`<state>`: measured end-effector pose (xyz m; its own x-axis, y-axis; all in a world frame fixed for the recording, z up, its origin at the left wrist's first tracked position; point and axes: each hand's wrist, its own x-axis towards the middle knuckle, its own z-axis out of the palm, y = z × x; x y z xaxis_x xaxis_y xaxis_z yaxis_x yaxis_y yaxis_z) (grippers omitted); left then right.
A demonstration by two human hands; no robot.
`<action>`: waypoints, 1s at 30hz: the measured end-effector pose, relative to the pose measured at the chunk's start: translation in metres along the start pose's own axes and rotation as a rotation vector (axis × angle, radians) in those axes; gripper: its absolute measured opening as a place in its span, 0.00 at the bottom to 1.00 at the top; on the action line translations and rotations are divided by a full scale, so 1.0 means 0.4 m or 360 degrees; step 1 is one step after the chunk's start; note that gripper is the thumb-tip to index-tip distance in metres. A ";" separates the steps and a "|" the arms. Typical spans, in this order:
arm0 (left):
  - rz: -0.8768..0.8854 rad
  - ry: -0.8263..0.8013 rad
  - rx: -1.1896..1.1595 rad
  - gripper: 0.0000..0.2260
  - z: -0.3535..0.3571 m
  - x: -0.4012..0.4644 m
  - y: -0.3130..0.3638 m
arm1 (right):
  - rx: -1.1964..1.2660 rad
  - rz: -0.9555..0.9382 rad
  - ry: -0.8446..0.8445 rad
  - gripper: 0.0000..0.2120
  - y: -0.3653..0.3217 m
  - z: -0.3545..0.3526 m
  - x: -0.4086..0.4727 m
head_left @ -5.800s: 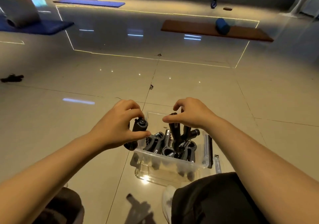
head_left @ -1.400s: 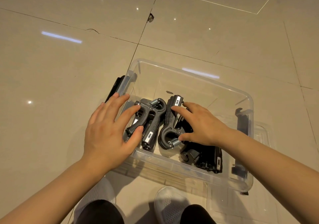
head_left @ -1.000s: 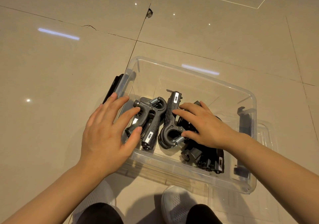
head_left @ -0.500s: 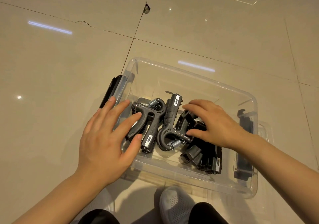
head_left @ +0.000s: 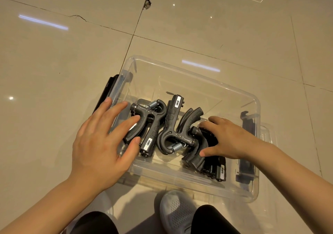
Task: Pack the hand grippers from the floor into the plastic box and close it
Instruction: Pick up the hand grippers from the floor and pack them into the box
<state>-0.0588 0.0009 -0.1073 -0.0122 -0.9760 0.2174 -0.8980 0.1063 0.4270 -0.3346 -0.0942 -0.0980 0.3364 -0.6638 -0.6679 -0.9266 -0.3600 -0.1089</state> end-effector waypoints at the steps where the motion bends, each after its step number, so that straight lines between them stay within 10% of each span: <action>1: -0.0004 -0.0002 -0.0002 0.19 0.001 0.000 0.000 | 0.0002 -0.0006 -0.0007 0.41 0.000 -0.002 0.002; 12: 0.0057 0.0078 0.0031 0.18 0.009 0.004 0.001 | 0.0113 -0.0056 0.0168 0.37 0.000 -0.005 -0.018; 19: 0.0025 -0.0254 0.0157 0.22 -0.020 0.005 0.008 | 0.0033 0.0021 0.0487 0.15 -0.079 -0.120 -0.105; 30: 0.0427 -0.0463 -0.0076 0.23 -0.628 0.039 0.313 | 0.0297 -0.0381 0.0519 0.15 -0.257 -0.424 -0.656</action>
<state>-0.0607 0.0467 0.1700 -0.3738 -0.9247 0.0718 -0.8247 0.3668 0.4306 -0.2990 0.0058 0.2135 0.5530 -0.7588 -0.3441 -0.8205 -0.4243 -0.3830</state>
